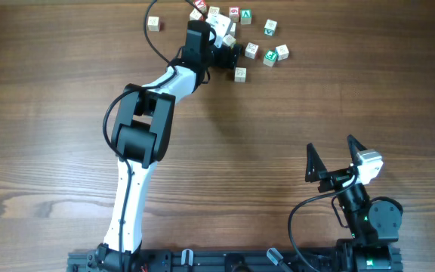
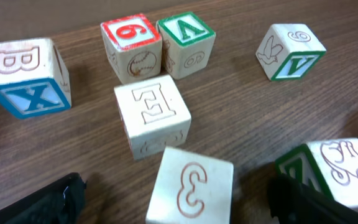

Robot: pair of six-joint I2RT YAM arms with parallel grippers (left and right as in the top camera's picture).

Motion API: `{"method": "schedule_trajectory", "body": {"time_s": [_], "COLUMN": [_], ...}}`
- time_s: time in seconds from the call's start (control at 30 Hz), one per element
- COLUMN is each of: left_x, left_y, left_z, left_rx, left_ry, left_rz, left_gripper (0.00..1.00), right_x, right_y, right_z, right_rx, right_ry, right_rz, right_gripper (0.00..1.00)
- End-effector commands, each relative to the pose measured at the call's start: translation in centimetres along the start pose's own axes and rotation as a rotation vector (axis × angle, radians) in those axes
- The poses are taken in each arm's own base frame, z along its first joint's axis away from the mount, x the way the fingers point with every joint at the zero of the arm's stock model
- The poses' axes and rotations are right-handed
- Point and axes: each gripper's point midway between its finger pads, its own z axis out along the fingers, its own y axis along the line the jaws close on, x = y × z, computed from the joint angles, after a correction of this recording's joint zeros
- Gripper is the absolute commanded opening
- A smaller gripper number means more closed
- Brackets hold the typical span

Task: Form a horizontal line
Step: 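Grasp the white block with brown 3 using the left gripper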

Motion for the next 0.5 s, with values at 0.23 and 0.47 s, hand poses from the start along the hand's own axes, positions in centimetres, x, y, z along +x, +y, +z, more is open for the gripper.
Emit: {"method": "schedule_trajectory", "body": {"time_s": [0.23, 0.47], "left_x": [1.6, 1.0], "left_y": [-0.3, -0.4], "left_z": [1.3, 0.8], "left_rx": [0.019, 0.02], "left_ry": [-0.009, -0.003], "left_rz": [0.012, 0.003], "left_gripper": [0.74, 0.5], "right_x": [-0.1, -0.1], "right_y": [-0.2, -0.2], "right_z": [0.0, 0.0], "right_rx": [0.01, 0.01], "right_ry": [-0.002, -0.002], "right_rz": [-0.019, -0.02], "right_gripper": [1.0, 1.0]}}
